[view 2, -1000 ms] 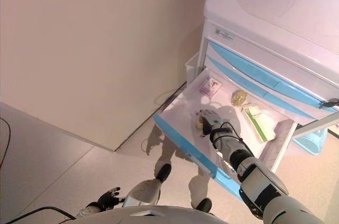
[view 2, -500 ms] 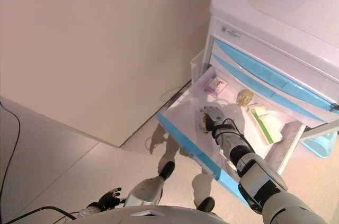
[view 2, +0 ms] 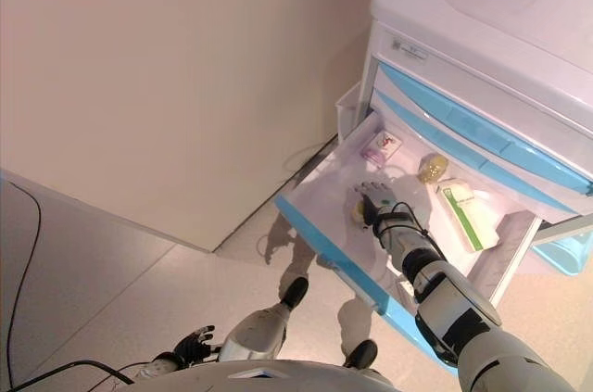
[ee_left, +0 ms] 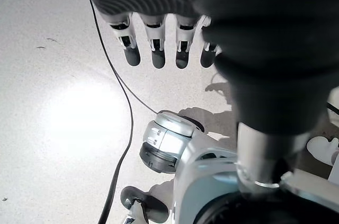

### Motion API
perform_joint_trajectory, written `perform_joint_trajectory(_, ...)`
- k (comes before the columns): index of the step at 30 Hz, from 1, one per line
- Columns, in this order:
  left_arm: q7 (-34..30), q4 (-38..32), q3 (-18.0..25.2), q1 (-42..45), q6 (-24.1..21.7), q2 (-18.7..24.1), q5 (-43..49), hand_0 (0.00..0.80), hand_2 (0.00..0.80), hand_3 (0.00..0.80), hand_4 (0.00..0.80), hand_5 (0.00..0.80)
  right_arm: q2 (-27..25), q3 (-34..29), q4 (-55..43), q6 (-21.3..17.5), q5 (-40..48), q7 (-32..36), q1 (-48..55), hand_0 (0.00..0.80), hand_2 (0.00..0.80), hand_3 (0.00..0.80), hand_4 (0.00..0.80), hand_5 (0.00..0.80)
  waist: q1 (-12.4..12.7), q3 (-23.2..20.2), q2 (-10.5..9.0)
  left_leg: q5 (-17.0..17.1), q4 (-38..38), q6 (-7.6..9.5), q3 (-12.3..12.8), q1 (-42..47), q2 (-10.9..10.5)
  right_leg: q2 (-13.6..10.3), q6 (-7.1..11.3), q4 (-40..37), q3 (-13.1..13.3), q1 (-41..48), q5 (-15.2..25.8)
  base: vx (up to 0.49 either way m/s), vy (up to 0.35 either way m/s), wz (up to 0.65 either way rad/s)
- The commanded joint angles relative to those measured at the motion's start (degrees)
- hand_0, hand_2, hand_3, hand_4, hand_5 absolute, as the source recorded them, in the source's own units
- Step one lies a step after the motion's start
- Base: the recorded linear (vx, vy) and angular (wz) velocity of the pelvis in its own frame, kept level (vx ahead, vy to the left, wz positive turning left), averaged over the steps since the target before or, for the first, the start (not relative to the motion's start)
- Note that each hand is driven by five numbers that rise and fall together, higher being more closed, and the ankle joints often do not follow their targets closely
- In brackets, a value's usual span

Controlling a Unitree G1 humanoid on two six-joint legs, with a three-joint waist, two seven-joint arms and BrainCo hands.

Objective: Open the drawer and pick up the medicine

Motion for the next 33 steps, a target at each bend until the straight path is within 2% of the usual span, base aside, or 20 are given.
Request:
perform_joint_trajectory(1, 0.3, 1.3, -3.2, -2.0, -1.2, 0.9, -0.3, 0.000, 0.000, 0.000, 0.000, 0.000, -0.6, 0.2, -0.4, 0.1, -0.3, -0.4, -4.9, 0.000, 0.000, 0.000, 0.000, 0.000, 1.2, 1.5, -0.92, -5.7, 0.7, 2.45, 2.7, 1.2, -4.3, 0.8, -1.95, 5.2, 2.6, -1.0, -3.9, 0.000, 0.000, 0.00)
perform_joint_trajectory(4, 0.3, 1.2, -3.3, -2.1, -1.0, 0.9, -0.4, 0.000, 0.000, 0.000, 0.000, 0.000, -0.7, 0.3, -0.4, 0.1, -0.4, 0.0, -4.8, 0.000, 0.000, 0.000, 0.000, 0.000, 1.2, 1.5, -0.97, -5.7, 0.7, 2.48, 2.7, 1.2, -4.3, 0.8, -1.91, 5.1, 2.6, -1.0, -3.8, 0.000, 0.000, 0.00)
perform_joint_trajectory(6, 0.4, 1.2, -3.3, -2.1, -1.0, 0.9, -0.3, 0.000, 0.000, 0.000, 0.000, 0.000, -0.7, 0.3, -0.5, 0.0, -0.3, 0.5, -4.8, 0.154, 0.154, 0.154, 0.154, 0.154, 1.2, 1.5, -1.09, -5.6, 0.7, 2.48, 2.7, 1.2, -4.3, 0.9, -1.91, 5.0, 2.6, -0.9, -3.8, 0.000, 0.000, 0.00)
perform_joint_trajectory(7, 0.6, 1.2, -3.4, -2.2, -0.9, 0.8, -0.3, 0.000, 0.000, 0.000, 0.000, 0.000, -0.6, 0.3, -0.5, 0.0, -0.6, 0.7, -4.7, 0.445, 0.445, 0.445, 0.445, 0.445, 1.2, 1.5, -1.14, -5.6, 0.7, 2.49, 2.7, 1.2, -4.3, 0.9, -1.93, 5.0, 2.6, -1.0, -3.8, 0.000, 0.000, 0.00)
perform_joint_trajectory(8, 0.6, 1.2, -3.4, -2.3, -0.9, 0.8, -0.3, 0.000, 0.000, 0.000, 0.000, 0.000, -0.4, 0.4, -0.5, 0.1, -0.7, 0.8, -4.7, 0.580, 0.580, 0.580, 0.580, 0.580, 1.2, 1.6, -1.16, -5.6, 0.7, 2.50, 2.7, 1.2, -4.3, 0.9, -1.96, 5.0, 2.6, -1.0, -3.8, 0.000, 0.000, 0.00)
perform_joint_trajectory(9, 0.6, 1.2, -3.3, -2.3, -0.9, 0.9, -0.3, 0.000, 0.000, 0.000, 0.000, 0.000, -0.4, 0.4, -0.4, 0.1, -0.7, 0.7, -4.7, 0.627, 0.627, 0.627, 0.627, 0.627, 1.3, 1.7, -1.17, -5.6, 0.7, 2.51, 2.6, 1.2, -4.3, 0.9, -1.97, 5.0, 2.6, -1.0, -3.7, 0.000, 0.000, 0.00)
perform_joint_trajectory(10, 0.4, 1.3, -3.2, -2.3, -1.0, 1.0, -0.2, 0.000, 0.000, 0.000, 0.000, 0.000, -0.4, 0.5, -0.4, 0.0, -0.7, 0.8, -4.8, 0.791, 0.791, 0.791, 0.791, 0.791, 1.3, 1.7, -1.17, -5.6, 0.7, 2.47, 2.6, 1.2, -4.2, 1.0, -1.96, 5.0, 2.6, -1.0, -3.7, 0.000, 0.000, 0.00)
perform_joint_trajectory(12, 0.6, 1.3, -3.3, -2.3, -1.0, 1.0, -0.2, 0.000, 0.000, 0.000, 0.000, 0.000, -0.4, 0.5, -0.4, 0.1, -0.7, 0.9, -4.8, 0.800, 0.800, 0.800, 0.800, 0.800, 1.4, 1.7, -1.24, -5.6, 0.7, 2.46, 2.6, 1.2, -4.2, 1.0, -1.96, 5.0, 2.6, -1.0, -3.7, 0.000, 0.000, 0.00)
perform_joint_trajectory(29, 0.3, 1.1, -2.9, -2.7, -0.5, 1.5, 0.8, 0.000, 0.000, 0.000, 0.000, 0.000, -0.5, -0.1, -1.1, -0.2, -1.0, 0.4, -4.1, 0.800, 0.800, 0.800, 0.800, 0.800, 1.1, 1.6, -2.29, -5.7, 0.4, 2.63, 3.2, 1.4, -4.2, 1.0, -1.51, 4.5, 3.1, -1.0, -3.1, 0.000, 0.000, 0.00)
perform_joint_trajectory(30, 0.2, 1.2, -2.8, -2.6, -0.5, 1.6, 0.9, 0.000, 0.000, 0.000, 0.000, 0.000, -0.6, -0.1, -1.1, -0.1, -0.8, 0.6, -4.1, 0.602, 0.602, 0.602, 0.602, 0.602, 1.1, 1.5, -2.34, -5.7, 0.4, 2.62, 3.3, 1.4, -4.2, 1.0, -1.48, 4.5, 3.1, -1.0, -3.1, 0.000, 0.000, 0.00)
perform_joint_trajectory(31, 0.2, 1.2, -2.8, -2.6, -0.6, 1.7, 0.9, 0.000, 0.000, 0.000, 0.000, 0.000, -0.6, -0.1, -1.1, 0.0, -0.9, 0.9, -4.0, 0.000, 0.000, 0.000, 0.000, 0.000, 1.1, 1.5, -2.40, -5.8, 0.4, 2.62, 3.4, 1.5, -4.2, 1.0, -1.45, 4.5, 3.1, -1.0, -3.1, 0.000, 0.000, 0.00)
perform_joint_trajectory(33, 0.1, 1.3, -2.7, -2.7, -0.5, 1.7, 0.9, 0.000, 0.000, 0.000, 0.000, 0.000, -0.5, -0.2, -0.7, 0.4, -1.3, 1.8, -3.7, 0.000, 0.000, 0.000, 0.000, 0.000, 1.1, 1.3, -2.48, -5.8, 0.4, 2.68, 3.4, 1.6, -4.2, 1.1, -1.42, 4.4, 3.2, -1.0, -3.1, 0.000, 0.000, 0.00)
